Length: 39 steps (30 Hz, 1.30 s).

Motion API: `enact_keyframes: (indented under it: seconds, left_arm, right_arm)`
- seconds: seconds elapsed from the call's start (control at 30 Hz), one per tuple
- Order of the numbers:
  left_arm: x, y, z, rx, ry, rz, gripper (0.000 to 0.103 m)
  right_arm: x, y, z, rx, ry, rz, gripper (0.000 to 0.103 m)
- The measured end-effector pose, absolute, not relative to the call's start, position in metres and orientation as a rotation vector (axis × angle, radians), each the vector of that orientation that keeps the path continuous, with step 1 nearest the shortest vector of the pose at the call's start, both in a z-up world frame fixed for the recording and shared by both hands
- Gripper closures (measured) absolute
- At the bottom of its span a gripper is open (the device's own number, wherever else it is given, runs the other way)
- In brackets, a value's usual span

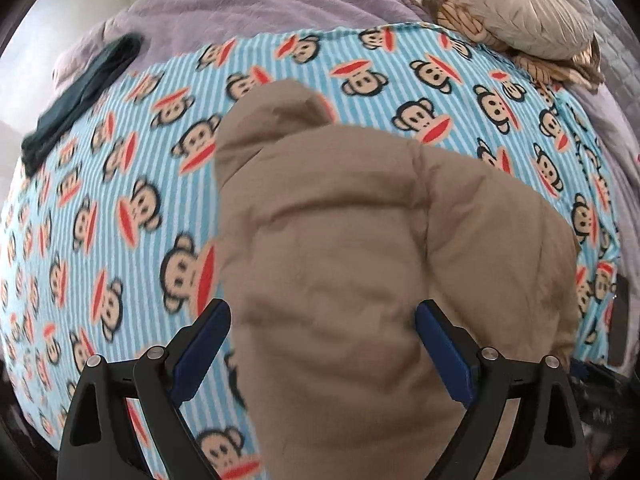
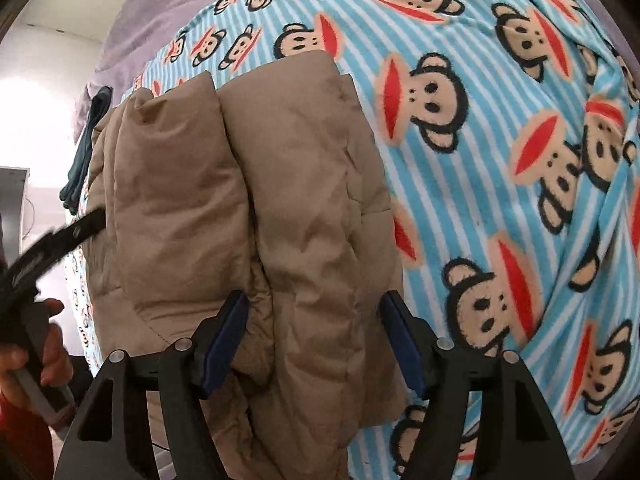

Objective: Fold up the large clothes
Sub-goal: 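Press the folded jacket bundle flat with both open tools, then grasp the tan jacket bundle with both tools and lift it off the blanket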

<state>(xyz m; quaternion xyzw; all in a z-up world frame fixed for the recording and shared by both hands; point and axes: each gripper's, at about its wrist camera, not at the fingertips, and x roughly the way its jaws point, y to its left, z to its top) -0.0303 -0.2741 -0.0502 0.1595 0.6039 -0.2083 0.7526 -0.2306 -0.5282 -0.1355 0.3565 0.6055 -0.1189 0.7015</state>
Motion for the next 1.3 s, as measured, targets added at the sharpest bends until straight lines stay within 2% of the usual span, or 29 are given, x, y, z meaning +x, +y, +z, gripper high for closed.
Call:
enact_keyframes:
  seconds: [0.07, 0.1, 0.13, 0.53, 0.7, 0.8, 1.03, 1.3]
  left_arm:
    - [-0.031, -0.256, -0.048, 0.299, 1.336, -0.435, 0.008]
    - [-0.031, -0.250, -0.048, 0.289, 1.341, -0.419, 0.002]
    - [-0.032, -0.246, -0.048, 0.286, 1.342, -0.402, 0.000]
    - [-0.030, -0.211, -0.066, 0.071, 1.481, -0.488, 0.000]
    - [-0.031, -0.205, -0.074, 0.002, 1.521, -0.512, 0.000]
    - [-0.029, -0.209, -0.079, -0.004, 1.540, -0.531, 0.000]
    - [-0.027, -0.216, -0.084, -0.022, 1.559, -0.581, 0.000]
    - [-0.010, -0.195, -0.095, -0.202, 1.619, -0.710, 0.000]
  right_arm:
    - [-0.230, -0.529, -0.137, 0.806, 1.343, -0.259, 0.030]
    - [-0.231, -0.530, -0.138, 0.815, 1.341, -0.258, 0.030]
    - [-0.231, -0.530, -0.137, 0.820, 1.339, -0.258, 0.029]
    - [-0.249, -0.546, -0.133, 0.869, 1.319, -0.209, 0.023]
    - [-0.255, -0.565, -0.130, 0.951, 1.250, -0.166, 0.016]
    - [-0.257, -0.576, -0.130, 0.990, 1.212, -0.141, 0.000]
    - [-0.247, -0.594, -0.134, 1.043, 1.214, -0.086, 0.000]
    - [-0.237, -0.593, -0.149, 1.065, 1.256, -0.033, 0.000]
